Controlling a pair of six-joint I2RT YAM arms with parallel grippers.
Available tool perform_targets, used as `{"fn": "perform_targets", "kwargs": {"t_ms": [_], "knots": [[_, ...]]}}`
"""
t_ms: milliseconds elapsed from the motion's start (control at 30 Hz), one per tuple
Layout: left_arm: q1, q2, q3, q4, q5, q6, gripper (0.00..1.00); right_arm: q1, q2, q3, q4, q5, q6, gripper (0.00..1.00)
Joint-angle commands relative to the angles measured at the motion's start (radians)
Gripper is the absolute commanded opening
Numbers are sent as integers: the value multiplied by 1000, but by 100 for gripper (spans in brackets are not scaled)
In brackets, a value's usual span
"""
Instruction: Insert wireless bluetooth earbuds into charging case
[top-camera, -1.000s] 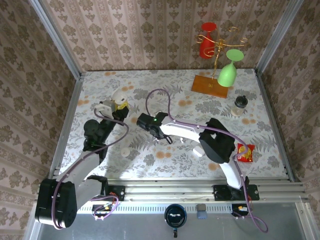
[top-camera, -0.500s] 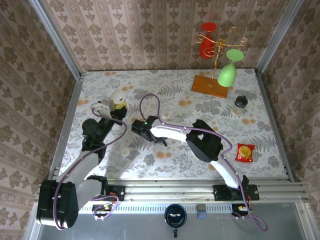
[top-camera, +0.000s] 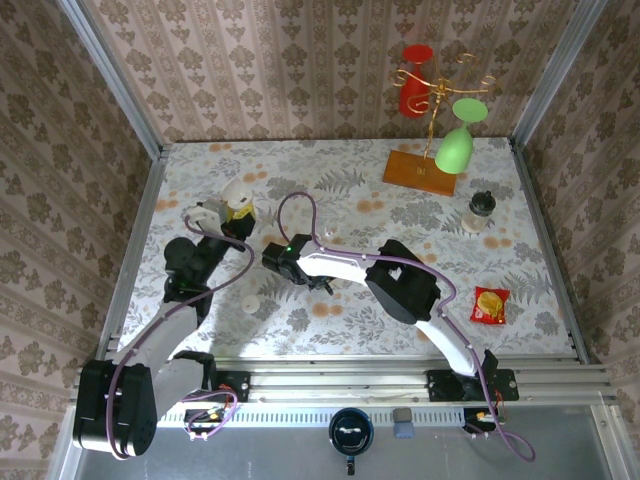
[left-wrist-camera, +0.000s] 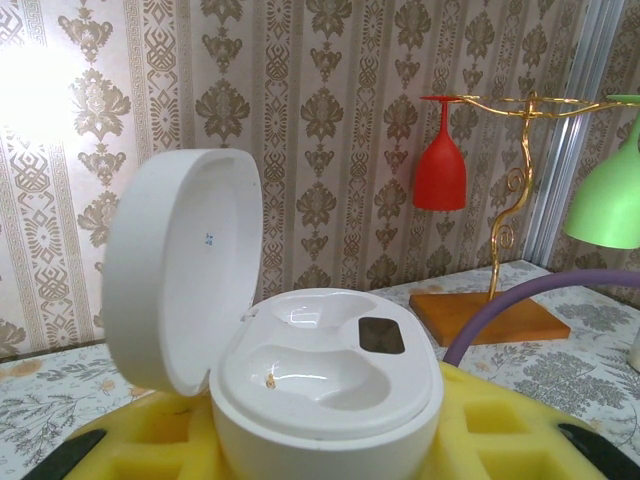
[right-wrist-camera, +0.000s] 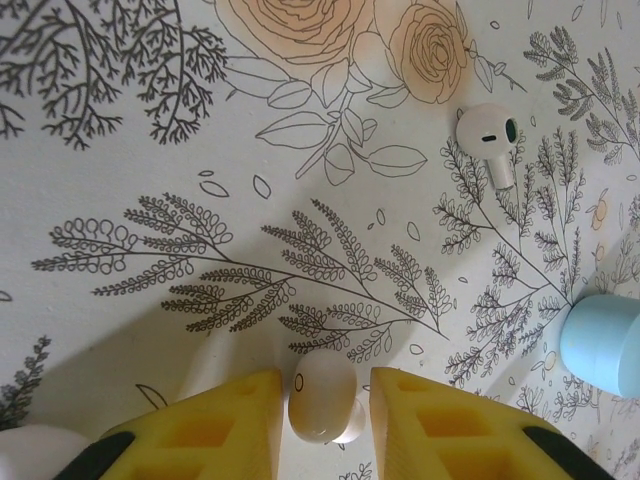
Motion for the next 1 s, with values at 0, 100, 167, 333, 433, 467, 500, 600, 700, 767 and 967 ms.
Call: {"fn": "perform_targets", "kwargs": {"t_ms": [0, 100, 167, 333, 433, 467, 500, 600, 700, 767, 967], "knots": [[10, -10, 3, 32, 22, -23, 35, 2, 42, 27, -36, 37, 2, 28], [9, -10, 1, 32, 25, -25, 35, 2, 49, 30, -44, 39, -2, 24], [9, -9, 2, 30, 29, -25, 35, 2, 47, 32, -48, 40, -4, 21], [9, 0, 1, 36, 44, -24, 35, -2, 15, 23, -40, 27, -8, 17], [9, 15, 1, 51, 64, -23, 35, -14, -38, -13, -1, -9, -6, 17], [9, 23, -2, 60, 71, -23, 35, -21, -68, -35, 19, -23, -2, 17], [9, 30, -5, 73, 78, -25, 35, -32, -98, -60, 40, -39, 6, 17], [8, 53, -9, 103, 100, -31, 34, -65, -206, -165, 127, -115, 29, 17], [-3, 76, -13, 128, 119, -33, 34, -107, -322, -294, 242, -208, 45, 18], [-9, 90, -12, 143, 133, -33, 34, -143, -394, -377, 305, -278, 59, 18], [-49, 141, -1, 186, 199, -5, 34, -256, -614, -587, 463, -463, 90, 18]]}}
